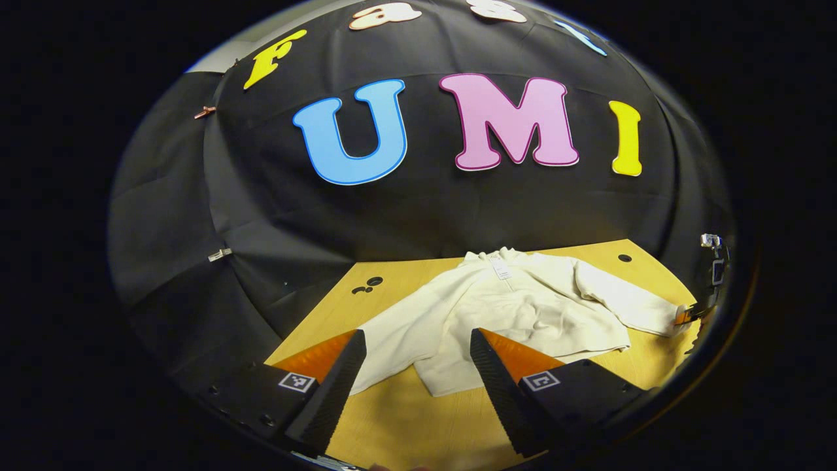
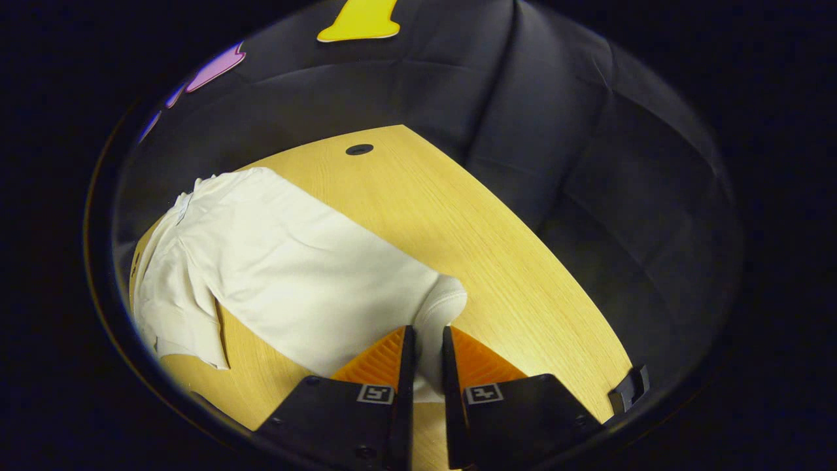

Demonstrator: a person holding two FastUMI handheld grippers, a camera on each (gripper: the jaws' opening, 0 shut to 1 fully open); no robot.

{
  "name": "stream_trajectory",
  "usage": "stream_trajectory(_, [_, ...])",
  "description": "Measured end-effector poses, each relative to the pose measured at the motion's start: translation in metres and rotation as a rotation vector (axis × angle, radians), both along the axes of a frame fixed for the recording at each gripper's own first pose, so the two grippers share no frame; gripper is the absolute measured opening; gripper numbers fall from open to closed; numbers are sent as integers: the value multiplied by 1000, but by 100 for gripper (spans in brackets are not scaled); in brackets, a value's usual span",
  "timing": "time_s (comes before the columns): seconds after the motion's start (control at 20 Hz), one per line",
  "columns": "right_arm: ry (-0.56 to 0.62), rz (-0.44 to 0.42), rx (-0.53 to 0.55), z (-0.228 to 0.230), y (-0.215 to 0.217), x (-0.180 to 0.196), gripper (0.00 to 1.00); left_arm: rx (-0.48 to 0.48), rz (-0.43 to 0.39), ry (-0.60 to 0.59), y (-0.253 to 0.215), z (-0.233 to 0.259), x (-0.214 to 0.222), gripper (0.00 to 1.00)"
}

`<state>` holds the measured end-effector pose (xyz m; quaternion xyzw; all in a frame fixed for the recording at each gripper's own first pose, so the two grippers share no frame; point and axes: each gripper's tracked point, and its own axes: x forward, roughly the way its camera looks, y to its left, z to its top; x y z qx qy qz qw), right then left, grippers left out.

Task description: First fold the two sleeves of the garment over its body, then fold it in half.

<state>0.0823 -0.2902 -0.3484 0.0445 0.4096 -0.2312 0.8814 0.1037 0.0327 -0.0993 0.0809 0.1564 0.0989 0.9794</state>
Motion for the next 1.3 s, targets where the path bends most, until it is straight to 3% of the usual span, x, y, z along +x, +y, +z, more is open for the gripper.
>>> stream_trajectory(0.05, [-6,8,2,1,1,2,23,7,3,2,0,1,1,99])
stream_trajectory(0.1, [0,17,25,2,3,2,11,13,8,3,1,1,1,99])
stream_trajectory(0.2, [5,25,67,1,7,5,10,13,29,2,4,3,1,99])
stream_trajectory(0.25, [7,27,71,2,6,6,22,4,39,3,6,2,1,99])
stream_trajectory(0.3, [9,27,67,5,4,8,10,-13,48,7,7,0,1,99])
stream_trajectory(0.6, [-89,117,51,69,38,67,10,-42,77,-15,24,6,-3,99])
stream_trajectory(0.95, [-249,284,95,150,147,176,9,-74,126,-15,64,-2,-23,99])
stream_trajectory(1.1, [-274,374,85,173,202,206,10,-40,154,-26,86,1,-36,99])
stream_trajectory(1.3, [-296,493,75,188,281,242,10,-105,192,-20,102,-10,-52,99])
